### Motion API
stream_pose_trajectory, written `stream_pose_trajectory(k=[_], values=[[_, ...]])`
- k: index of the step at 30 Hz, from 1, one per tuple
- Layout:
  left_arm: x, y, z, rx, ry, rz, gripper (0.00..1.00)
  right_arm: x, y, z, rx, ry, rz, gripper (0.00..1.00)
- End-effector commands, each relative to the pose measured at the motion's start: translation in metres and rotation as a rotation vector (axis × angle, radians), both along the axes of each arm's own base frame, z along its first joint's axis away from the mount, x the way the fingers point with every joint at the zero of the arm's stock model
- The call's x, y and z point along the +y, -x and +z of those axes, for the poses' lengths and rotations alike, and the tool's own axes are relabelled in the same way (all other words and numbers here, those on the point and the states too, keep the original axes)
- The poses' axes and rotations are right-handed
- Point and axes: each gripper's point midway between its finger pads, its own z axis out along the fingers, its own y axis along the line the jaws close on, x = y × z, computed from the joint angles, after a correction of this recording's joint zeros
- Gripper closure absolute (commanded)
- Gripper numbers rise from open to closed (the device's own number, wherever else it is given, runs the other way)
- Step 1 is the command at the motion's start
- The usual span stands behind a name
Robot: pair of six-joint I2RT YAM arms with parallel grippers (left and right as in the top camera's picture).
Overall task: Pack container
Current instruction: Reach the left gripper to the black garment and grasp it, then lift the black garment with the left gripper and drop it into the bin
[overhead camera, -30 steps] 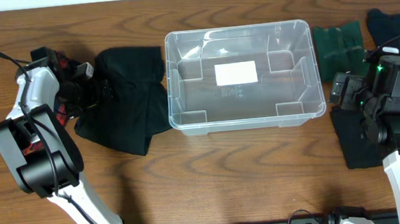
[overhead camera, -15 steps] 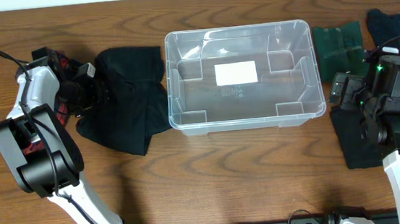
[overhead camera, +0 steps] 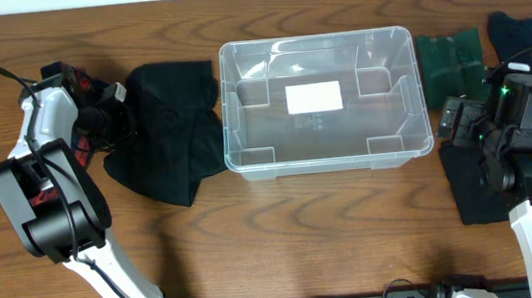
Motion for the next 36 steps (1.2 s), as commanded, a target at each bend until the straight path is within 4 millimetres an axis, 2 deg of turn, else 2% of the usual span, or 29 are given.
stream_pose_trajectory(k=[1, 7, 10, 14, 19, 26, 29, 32, 36], values=[[0.005, 0.009, -0.011, 0.053, -0.028, -0.004, 0.94, -0.001, -0.002, 0.008, -0.019, -0.011, -0.01, 0.01], [0.005, 0.01, 0.006, 0.028, -0.036, -0.005, 0.94, -0.001, -0.001, 0.007, -0.015, -0.012, -0.01, 0.01], [0.006, 0.006, 0.029, -0.027, -0.054, -0.003, 0.94, -0.001, -0.001, 0.007, -0.015, -0.012, -0.01, 0.01], [0.007, 0.003, 0.075, -0.139, -0.09, 0.0, 0.94, -0.001, -0.001, 0.007, -0.015, -0.012, -0.01, 0.01], [0.003, 0.005, 0.149, -0.335, -0.14, 0.002, 0.94, -0.001, -0.001, 0.007, -0.015, -0.012, -0.01, 0.01], [-0.006, 0.022, 0.245, -0.617, -0.228, -0.003, 0.94, -0.001, -0.001, 0.007, -0.015, -0.012, -0.01, 0.01], [-0.024, 0.027, 0.283, -0.752, -0.215, -0.041, 0.94, -0.001, -0.001, 0.007, -0.015, -0.011, -0.01, 0.01], [-0.052, 0.031, 0.318, -0.893, -0.172, -0.11, 0.94, -0.001, -0.001, 0.007, -0.014, -0.012, -0.01, 0.01], [-0.092, 0.03, 0.344, -1.014, -0.135, -0.218, 0.94, -0.001, -0.001, 0.007, -0.014, -0.012, -0.01, 0.01]])
